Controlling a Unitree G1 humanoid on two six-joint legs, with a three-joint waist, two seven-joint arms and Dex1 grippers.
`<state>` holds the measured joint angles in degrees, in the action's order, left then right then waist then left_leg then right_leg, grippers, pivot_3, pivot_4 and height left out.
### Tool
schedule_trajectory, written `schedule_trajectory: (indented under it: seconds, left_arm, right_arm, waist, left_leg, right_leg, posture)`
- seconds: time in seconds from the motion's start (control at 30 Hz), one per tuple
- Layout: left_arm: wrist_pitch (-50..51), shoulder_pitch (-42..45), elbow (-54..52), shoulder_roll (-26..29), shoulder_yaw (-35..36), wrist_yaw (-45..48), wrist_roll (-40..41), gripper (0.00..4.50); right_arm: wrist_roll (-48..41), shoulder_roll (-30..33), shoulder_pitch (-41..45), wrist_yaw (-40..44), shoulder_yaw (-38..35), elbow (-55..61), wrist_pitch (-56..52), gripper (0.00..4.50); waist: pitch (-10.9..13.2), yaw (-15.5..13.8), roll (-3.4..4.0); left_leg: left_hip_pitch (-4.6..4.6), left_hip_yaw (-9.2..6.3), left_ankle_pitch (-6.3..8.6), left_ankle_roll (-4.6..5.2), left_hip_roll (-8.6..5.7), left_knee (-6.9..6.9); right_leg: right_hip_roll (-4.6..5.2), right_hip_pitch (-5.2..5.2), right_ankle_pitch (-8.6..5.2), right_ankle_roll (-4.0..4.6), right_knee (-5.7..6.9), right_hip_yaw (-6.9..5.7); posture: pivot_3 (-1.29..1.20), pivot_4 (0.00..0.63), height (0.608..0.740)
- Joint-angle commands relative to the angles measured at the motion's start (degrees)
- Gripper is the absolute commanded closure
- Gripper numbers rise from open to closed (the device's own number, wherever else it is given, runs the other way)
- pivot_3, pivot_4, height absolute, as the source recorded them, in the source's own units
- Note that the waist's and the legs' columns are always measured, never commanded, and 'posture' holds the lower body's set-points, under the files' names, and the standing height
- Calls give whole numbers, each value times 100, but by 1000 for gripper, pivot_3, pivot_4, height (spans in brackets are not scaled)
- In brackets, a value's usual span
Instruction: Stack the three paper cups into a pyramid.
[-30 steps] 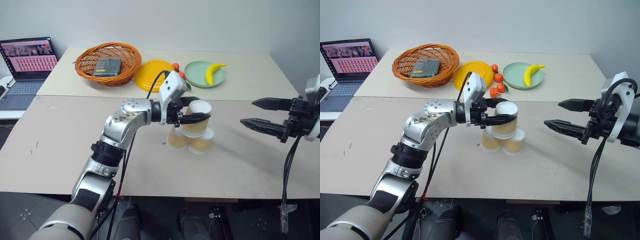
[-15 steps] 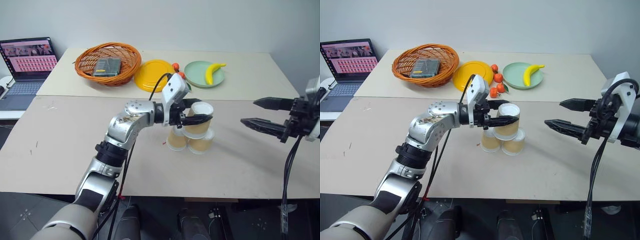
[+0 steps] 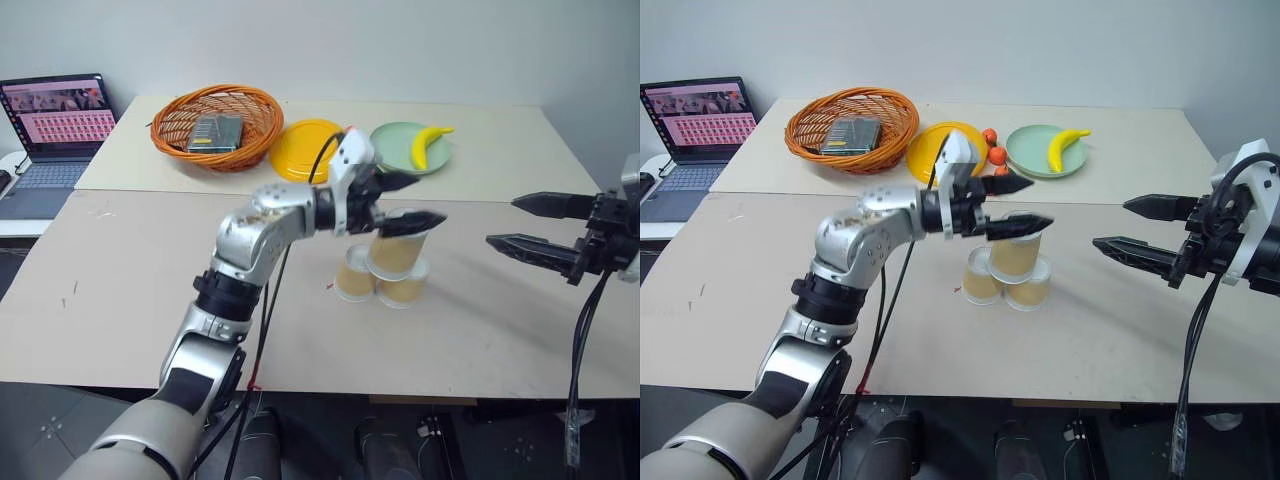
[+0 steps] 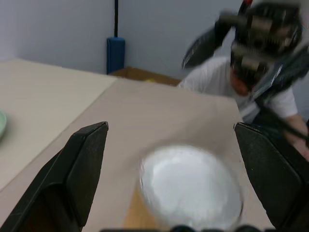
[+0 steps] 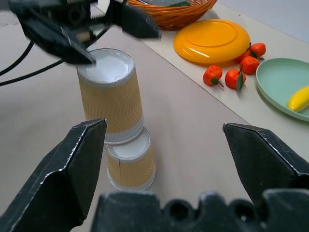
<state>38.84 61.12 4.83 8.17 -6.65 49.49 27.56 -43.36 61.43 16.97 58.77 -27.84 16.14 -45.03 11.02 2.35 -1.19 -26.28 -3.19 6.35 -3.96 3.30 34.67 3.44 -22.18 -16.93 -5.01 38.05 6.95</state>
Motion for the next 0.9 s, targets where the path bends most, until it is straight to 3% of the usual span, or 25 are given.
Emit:
schedule_trajectory:
  seconds: [0.03,0.13,0.23,0.33,0.5,0.67,0.9]
  left_arm:
    - [69,500,-184,-29,475,-305,291,57]
    - [116,792,38,99,854,-594,377,57]
    - [271,730,-65,704,1124,-563,390,57]
    - [115,65,-477,1668,1186,-262,194,57]
    - [-211,-1218,-924,2607,1128,-66,-151,57]
    - [-467,-2366,-1310,2882,1168,-190,-342,57]
    - [-758,-2924,-1310,2897,1029,-326,-666,57]
  right_arm:
    - [-3,84,135,14,-109,-31,169,0]
    - [21,89,214,30,-4,-90,212,0]
    - [138,125,256,47,105,-182,307,0]
    - [343,199,91,165,235,-189,427,0]
    - [402,109,-49,182,229,-139,496,0]
    - [611,-15,-188,144,346,-259,724,0]
    - [902,-104,-190,184,519,-504,1066,0]
  waist:
    - [0,2,0]
    - [-1,32,1]
    - [-1,75,2]
    - [-3,142,6]
    - [-3,127,6]
    - [-2,-9,3]
    - [-2,-37,3]
  left_leg:
    - [0,0,0,1,-1,0]
    - [4,1,0,1,-1,0]
    - [8,1,0,1,0,0]
    - [10,3,0,1,0,-6]
    - [10,4,0,0,0,-12]
    - [7,2,0,0,1,0]
    - [5,2,0,0,1,5]
  right_leg:
    - [0,0,0,-1,0,0]
    - [1,1,-1,-1,1,2]
    - [0,0,0,-2,3,5]
    - [0,-1,0,-2,3,8]
    - [3,0,0,-1,1,6]
    - [3,3,1,0,2,0]
    - [3,3,3,0,2,1]
  posture:
    - [0,150,732]
    - [0,150,732]
    - [0,150,732]
    - [0,150,732]
    - [0,150,732]
    - [0,150,732]
    - [0,150,732]
